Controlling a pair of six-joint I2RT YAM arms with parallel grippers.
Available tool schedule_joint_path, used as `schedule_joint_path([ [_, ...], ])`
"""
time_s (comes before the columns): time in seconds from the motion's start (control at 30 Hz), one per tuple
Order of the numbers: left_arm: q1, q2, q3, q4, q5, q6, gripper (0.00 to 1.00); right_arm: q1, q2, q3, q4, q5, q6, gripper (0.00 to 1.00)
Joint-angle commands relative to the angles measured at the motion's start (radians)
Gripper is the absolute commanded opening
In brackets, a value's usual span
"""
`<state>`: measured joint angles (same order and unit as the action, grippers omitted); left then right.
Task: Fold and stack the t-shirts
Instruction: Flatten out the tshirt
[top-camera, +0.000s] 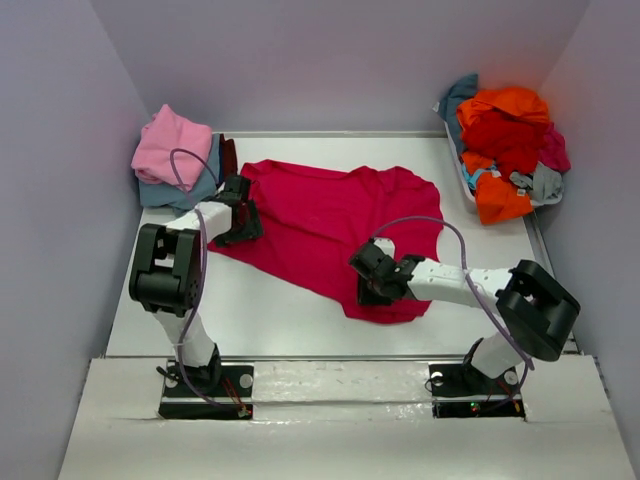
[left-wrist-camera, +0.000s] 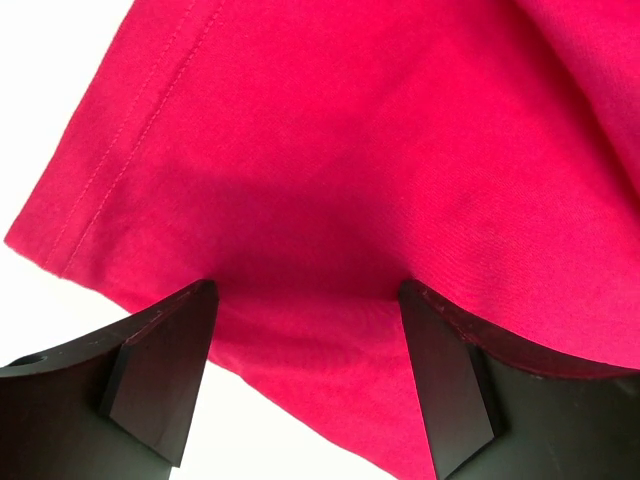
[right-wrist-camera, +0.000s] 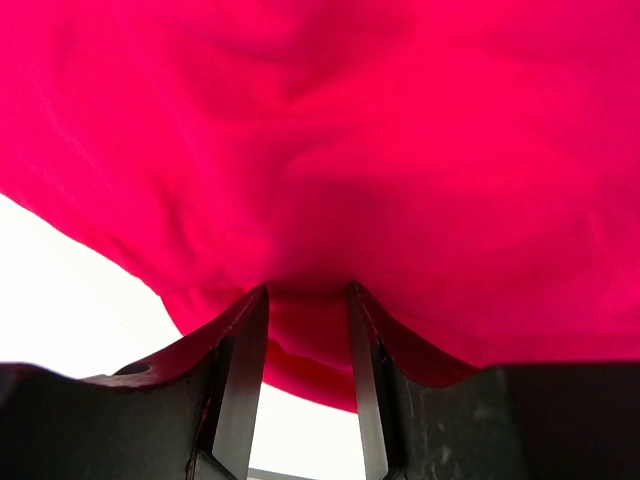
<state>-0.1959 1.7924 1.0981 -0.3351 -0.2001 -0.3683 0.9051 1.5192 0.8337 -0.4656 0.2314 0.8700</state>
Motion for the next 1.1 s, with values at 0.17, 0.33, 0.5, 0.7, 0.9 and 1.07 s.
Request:
schedule_joint_path([
  [0.17,-0.007,-0.008,-0.242,-0.005,0.226,-0.038,0.84,0.009,-0.028,-0.102,0.099,-0.06,0.018,0.44],
  [0.33,-0.007,-0.077,-0.282,-0.038,0.272,-0.058,0.84,0.009,-0.103,-0.136,0.074,-0.063,0.027,0.44],
  [0.5,-0.007,-0.154,-0.274,-0.107,0.303,-0.078,0.85,0.009,-0.166,-0.148,0.032,-0.06,0.037,0.44],
  [0.7,-0.007,-0.228,-0.274,-0.186,0.327,-0.106,0.85,0.009,-0.254,-0.169,-0.025,-0.052,0.061,0.44],
  [0.9,-0.007,-0.347,-0.325,-0.234,0.455,-0.164,0.85,0.009,-0.368,-0.192,-0.103,-0.035,0.093,0.44],
  [1.07,-0.007,-0.404,-0.38,-0.248,0.513,-0.173,0.85,0.009,-0.39,-0.202,-0.12,-0.026,0.1,0.44],
])
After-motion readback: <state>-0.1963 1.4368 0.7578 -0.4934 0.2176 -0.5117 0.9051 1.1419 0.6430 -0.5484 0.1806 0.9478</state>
